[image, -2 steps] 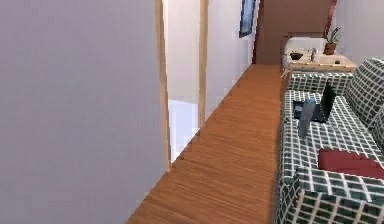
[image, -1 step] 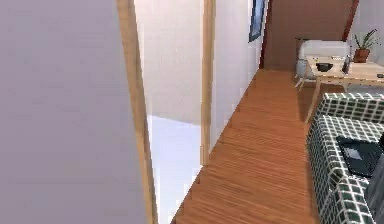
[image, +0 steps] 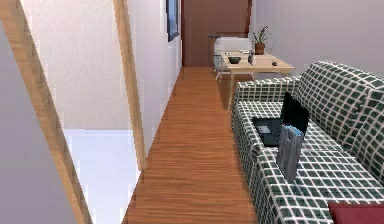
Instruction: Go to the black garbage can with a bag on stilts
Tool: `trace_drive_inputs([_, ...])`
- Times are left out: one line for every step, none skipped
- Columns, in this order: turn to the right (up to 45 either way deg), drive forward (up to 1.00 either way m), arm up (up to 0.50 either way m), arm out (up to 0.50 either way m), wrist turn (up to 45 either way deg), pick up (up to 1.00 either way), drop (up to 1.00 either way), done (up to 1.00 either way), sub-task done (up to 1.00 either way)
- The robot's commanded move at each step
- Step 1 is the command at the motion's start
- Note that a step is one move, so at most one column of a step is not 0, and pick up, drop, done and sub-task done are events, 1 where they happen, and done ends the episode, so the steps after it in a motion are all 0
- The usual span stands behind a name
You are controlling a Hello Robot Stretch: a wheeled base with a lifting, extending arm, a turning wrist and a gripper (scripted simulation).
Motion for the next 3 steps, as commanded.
trace_drive_inputs([0.0,0.05,0.00,0.00,0.0,0.00,0.00,0.00,0.00])
trace_drive_inputs([0.0,1.00,0.00,0.00,0.0,0.00,0.00,0.00,0.00])
trace_drive_inputs([39.0,0.00,0.00,0.00,0.0,0.00,0.00,0.00,0.00])
